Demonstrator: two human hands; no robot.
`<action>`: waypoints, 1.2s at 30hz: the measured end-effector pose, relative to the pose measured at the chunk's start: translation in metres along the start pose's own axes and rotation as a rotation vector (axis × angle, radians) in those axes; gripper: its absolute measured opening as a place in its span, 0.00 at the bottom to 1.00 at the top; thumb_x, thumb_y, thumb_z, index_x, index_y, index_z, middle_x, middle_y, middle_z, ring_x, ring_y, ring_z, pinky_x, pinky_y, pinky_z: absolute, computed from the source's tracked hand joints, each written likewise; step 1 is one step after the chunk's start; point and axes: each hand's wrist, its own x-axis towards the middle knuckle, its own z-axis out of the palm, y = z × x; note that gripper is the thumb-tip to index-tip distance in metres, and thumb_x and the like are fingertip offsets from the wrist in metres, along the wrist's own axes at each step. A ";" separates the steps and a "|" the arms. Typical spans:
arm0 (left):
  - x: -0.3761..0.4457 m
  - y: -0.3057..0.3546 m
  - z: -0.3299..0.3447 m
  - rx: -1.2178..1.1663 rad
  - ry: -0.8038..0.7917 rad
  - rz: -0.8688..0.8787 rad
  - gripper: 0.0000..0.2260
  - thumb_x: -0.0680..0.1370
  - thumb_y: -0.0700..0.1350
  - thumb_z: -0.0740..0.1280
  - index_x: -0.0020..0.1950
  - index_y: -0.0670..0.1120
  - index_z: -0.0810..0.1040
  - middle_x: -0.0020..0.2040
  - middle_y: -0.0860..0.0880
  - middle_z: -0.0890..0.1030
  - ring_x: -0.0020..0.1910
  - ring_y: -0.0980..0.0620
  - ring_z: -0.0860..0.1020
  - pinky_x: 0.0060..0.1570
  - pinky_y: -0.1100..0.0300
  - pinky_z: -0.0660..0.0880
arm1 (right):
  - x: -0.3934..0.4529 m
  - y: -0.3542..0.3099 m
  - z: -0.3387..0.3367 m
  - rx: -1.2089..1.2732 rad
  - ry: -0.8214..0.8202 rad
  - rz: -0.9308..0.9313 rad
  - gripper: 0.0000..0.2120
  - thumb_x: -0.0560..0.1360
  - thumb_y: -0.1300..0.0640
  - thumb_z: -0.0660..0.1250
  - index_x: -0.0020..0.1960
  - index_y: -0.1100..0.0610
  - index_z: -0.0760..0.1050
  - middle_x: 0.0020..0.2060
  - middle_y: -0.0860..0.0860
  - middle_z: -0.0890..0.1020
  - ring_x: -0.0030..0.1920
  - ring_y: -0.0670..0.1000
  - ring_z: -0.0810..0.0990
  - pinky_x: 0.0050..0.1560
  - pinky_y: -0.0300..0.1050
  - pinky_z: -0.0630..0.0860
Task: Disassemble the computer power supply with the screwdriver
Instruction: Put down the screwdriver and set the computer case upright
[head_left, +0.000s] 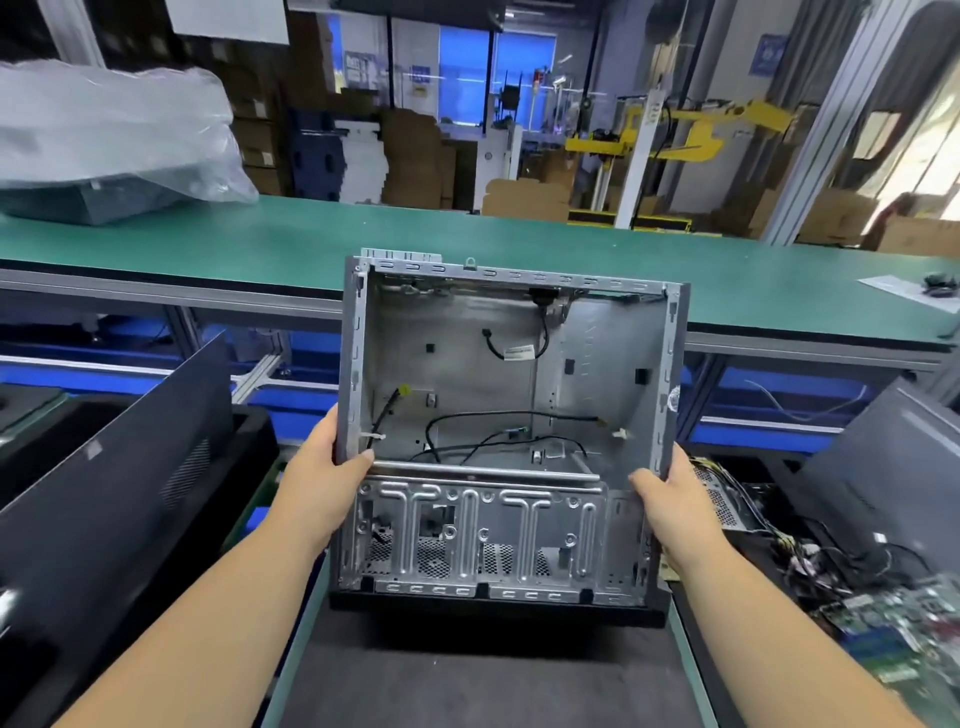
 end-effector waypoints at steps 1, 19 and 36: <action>-0.003 -0.003 0.000 -0.012 -0.002 -0.006 0.28 0.80 0.42 0.66 0.75 0.63 0.63 0.62 0.65 0.76 0.62 0.59 0.75 0.66 0.55 0.69 | -0.001 0.001 0.001 0.007 0.007 -0.005 0.17 0.75 0.58 0.62 0.57 0.37 0.72 0.41 0.50 0.81 0.36 0.52 0.76 0.37 0.47 0.73; -0.048 -0.064 0.005 -0.373 -0.049 -0.401 0.31 0.73 0.58 0.71 0.74 0.57 0.66 0.70 0.52 0.72 0.69 0.47 0.70 0.69 0.43 0.65 | -0.065 0.056 0.013 0.510 -0.017 0.321 0.23 0.78 0.52 0.70 0.71 0.50 0.70 0.65 0.48 0.77 0.66 0.53 0.74 0.69 0.56 0.67; -0.045 -0.073 0.014 -0.435 -0.065 -0.318 0.17 0.78 0.50 0.69 0.66 0.57 0.73 0.57 0.61 0.77 0.63 0.54 0.69 0.70 0.48 0.63 | -0.051 0.089 0.027 0.674 -0.020 0.212 0.12 0.77 0.63 0.69 0.59 0.53 0.79 0.57 0.50 0.84 0.63 0.52 0.79 0.72 0.58 0.66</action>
